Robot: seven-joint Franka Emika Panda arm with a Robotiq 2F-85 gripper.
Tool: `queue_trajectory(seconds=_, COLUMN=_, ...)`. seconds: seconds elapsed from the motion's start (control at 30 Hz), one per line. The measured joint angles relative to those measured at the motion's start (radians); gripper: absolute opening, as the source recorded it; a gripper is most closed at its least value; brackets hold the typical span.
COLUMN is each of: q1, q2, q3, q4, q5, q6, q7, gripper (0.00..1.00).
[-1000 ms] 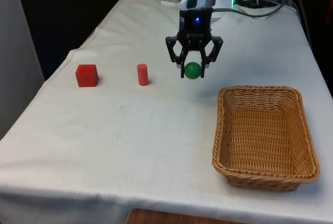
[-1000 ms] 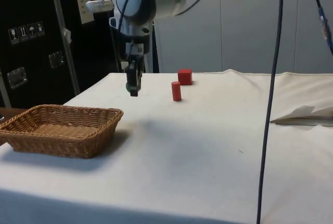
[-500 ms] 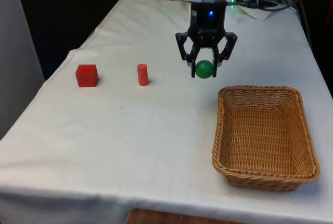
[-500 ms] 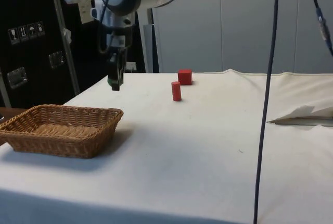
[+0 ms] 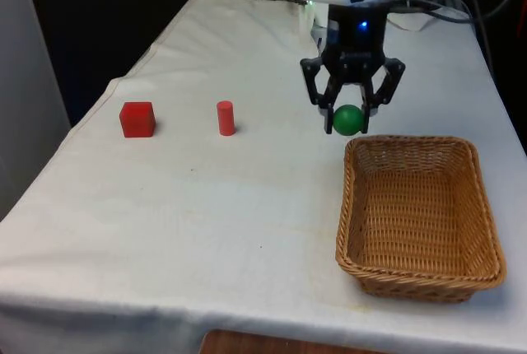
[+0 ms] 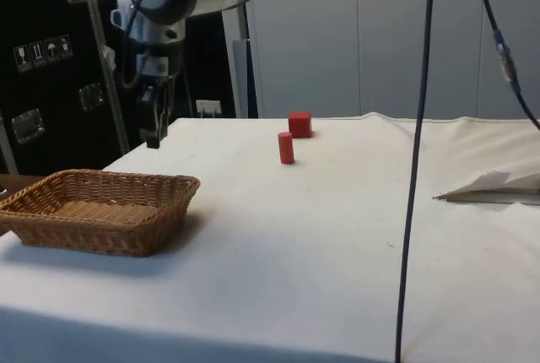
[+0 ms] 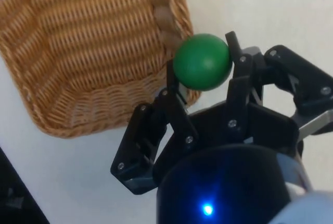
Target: Pick up the object to the left of the cylinder and place it into the basket.
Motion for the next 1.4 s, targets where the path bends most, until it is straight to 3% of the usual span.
queue_trajectory(seconds=0.67, q1=0.006, q2=0.186, q3=0.031, q4=0.236, q5=0.001, q6=-0.038, q7=0.093, gripper=0.00)
queue_trajectory(seconds=0.97, q1=0.006, q2=0.248, q3=0.050, q4=0.264, q5=0.017, q6=-0.017, q7=0.108, gripper=0.00)
queue_trajectory(seconds=1.4, q1=0.006, q2=0.291, q3=0.078, q4=0.283, q5=0.027, q6=0.028, q7=0.125, gripper=0.00)
